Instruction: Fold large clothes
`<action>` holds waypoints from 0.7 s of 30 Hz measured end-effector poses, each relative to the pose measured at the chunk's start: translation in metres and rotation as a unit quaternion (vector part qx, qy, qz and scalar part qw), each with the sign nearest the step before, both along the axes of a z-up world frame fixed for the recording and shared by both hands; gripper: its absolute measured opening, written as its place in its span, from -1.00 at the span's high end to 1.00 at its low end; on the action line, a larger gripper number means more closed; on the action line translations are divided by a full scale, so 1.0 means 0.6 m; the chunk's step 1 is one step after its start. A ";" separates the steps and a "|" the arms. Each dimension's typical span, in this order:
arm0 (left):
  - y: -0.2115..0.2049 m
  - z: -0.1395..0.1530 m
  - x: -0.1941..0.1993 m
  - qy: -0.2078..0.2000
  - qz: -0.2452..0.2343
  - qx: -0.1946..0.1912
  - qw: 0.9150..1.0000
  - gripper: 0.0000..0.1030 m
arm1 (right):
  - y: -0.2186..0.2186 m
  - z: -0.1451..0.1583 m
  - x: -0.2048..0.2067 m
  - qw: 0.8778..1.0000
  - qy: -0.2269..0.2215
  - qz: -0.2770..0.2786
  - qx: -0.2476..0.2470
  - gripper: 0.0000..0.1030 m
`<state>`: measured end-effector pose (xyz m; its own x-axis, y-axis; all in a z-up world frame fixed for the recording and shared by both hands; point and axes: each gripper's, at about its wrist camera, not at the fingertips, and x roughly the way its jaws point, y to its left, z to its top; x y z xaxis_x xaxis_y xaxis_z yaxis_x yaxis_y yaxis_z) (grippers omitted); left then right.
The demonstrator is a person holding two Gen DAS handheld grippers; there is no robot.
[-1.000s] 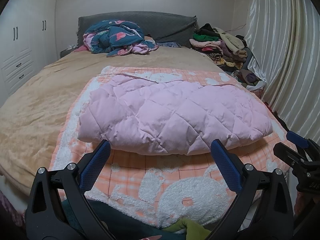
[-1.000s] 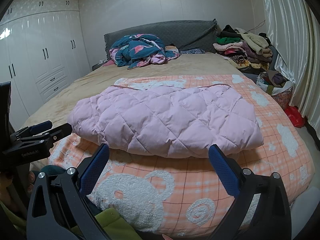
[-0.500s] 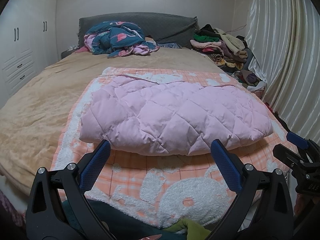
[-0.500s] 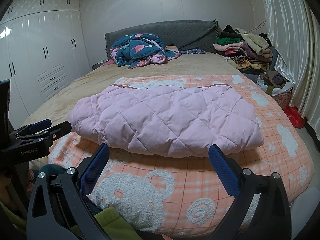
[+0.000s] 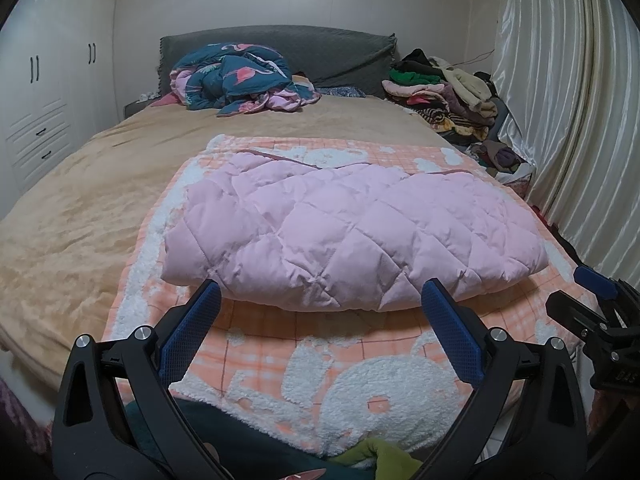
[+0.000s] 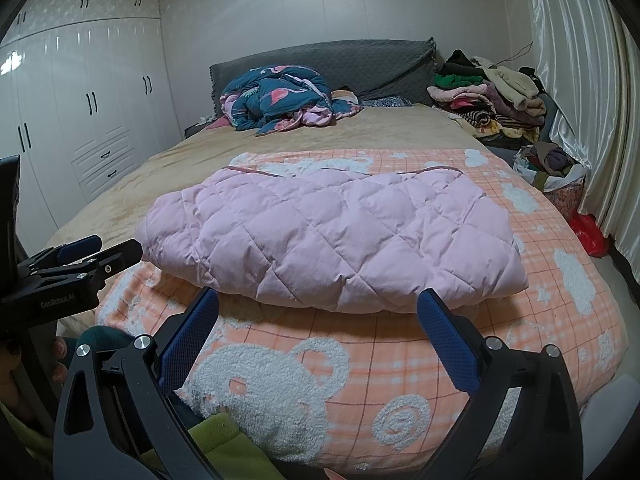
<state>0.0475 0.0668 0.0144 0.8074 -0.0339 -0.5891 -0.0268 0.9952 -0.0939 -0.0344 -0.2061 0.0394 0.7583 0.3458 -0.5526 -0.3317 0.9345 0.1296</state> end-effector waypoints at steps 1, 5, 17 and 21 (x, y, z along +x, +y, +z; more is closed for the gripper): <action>0.002 0.001 0.003 0.000 0.000 0.000 1.000 -0.82 | 0.000 0.000 0.000 1.000 0.000 -0.001 0.000 -0.92; 0.000 0.000 0.000 0.000 -0.001 0.000 1.000 -0.82 | 0.001 0.000 0.001 1.000 -0.001 -0.001 0.000 -0.92; 0.008 -0.001 0.003 -0.009 -0.007 -0.004 1.000 -0.82 | -0.006 0.004 -0.003 1.000 -0.005 -0.003 -0.007 -0.92; -0.005 -0.009 0.005 -0.001 0.008 0.030 1.000 -0.82 | -0.010 0.006 -0.001 1.000 -0.007 -0.005 -0.007 -0.92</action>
